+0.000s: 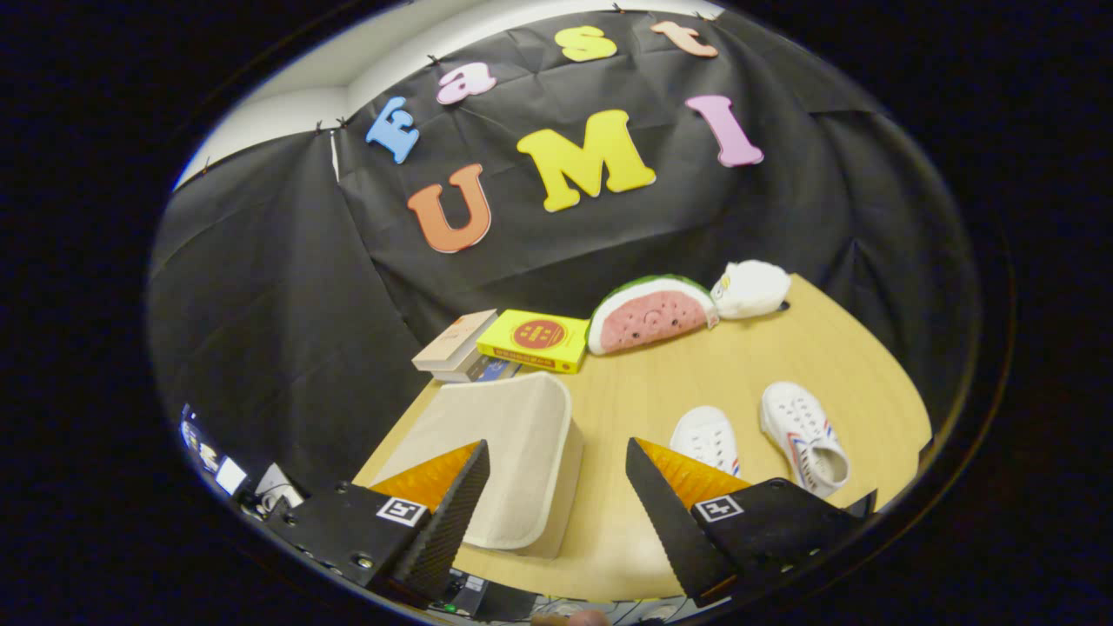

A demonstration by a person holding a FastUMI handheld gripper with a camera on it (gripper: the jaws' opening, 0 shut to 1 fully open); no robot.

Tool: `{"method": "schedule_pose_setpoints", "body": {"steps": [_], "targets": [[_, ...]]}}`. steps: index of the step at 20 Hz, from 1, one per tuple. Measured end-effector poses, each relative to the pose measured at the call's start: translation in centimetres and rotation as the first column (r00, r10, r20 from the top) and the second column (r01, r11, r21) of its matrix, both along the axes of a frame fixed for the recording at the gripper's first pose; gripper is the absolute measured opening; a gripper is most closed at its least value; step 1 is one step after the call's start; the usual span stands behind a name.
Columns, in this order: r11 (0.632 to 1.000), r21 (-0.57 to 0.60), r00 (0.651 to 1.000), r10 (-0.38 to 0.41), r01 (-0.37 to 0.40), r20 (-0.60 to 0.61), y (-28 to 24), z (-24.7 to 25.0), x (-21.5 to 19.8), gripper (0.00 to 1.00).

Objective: Open the storage box then place both shoes into the box .Put the left shoe in first, then the right shoe, with the right side of both shoes facing outward in a uniform manner.

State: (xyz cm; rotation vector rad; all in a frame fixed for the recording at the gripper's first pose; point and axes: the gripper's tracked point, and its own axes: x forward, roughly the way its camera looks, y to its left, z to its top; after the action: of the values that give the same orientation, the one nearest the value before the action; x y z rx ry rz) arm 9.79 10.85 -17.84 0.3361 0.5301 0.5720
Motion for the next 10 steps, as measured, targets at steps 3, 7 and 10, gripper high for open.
{"method": "schedule_pose_setpoints", "body": {"steps": [3,7,10], "targets": [[0.997,0.063,0.993,0.040,-0.033,-0.112,2.7,-2.4,0.4,0.96],[0.985,0.162,0.967,0.096,-0.058,-0.235,5.4,-4.5,0.8,0.96],[0.971,0.229,0.938,0.134,-0.061,-0.320,6.9,-5.9,1.7,0.96]]}}
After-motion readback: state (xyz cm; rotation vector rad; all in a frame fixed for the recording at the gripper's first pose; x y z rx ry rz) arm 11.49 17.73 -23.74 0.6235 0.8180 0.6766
